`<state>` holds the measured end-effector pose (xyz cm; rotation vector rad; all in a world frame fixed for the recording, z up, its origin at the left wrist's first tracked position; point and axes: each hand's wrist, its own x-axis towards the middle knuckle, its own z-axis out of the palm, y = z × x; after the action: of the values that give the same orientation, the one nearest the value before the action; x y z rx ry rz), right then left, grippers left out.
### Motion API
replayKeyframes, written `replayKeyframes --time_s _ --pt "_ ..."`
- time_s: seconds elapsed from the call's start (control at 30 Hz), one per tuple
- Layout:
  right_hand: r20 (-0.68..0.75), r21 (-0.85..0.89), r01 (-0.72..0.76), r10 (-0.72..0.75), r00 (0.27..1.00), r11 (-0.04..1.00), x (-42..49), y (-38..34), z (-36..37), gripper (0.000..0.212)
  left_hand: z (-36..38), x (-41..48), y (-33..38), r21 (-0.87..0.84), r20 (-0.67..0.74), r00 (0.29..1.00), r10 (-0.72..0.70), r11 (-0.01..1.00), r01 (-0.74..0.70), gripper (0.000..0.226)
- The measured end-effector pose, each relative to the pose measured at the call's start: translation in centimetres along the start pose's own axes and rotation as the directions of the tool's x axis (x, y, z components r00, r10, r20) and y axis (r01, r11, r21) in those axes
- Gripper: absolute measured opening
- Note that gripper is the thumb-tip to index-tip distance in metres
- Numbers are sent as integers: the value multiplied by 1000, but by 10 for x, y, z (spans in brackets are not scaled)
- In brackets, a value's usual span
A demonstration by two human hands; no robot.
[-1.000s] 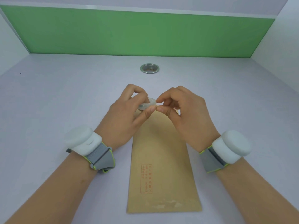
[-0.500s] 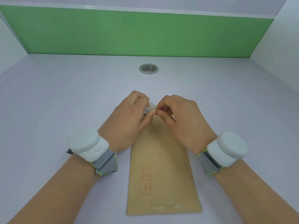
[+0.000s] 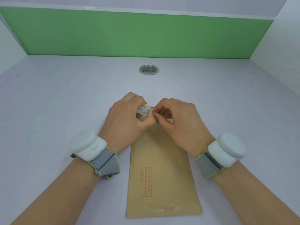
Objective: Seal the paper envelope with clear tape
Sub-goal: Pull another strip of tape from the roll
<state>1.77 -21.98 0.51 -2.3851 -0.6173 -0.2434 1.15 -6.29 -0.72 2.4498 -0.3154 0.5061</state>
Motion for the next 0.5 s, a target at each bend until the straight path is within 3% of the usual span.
replayKeyframes --time_s 0.37,0.43,0.5 --pt "-40 -141 92 -98 994 986 -1 -7 2 6 5 4 5 -3 -51 993 -103 995 103 17" --pt "-64 -105 113 -121 991 988 -5 -13 -3 4 -3 11 -7 74 -121 970 -209 973 219 27" --pt "-117 14 170 -167 979 985 -12 -29 -5 7 -27 18 -32 138 -259 900 -351 908 394 35"
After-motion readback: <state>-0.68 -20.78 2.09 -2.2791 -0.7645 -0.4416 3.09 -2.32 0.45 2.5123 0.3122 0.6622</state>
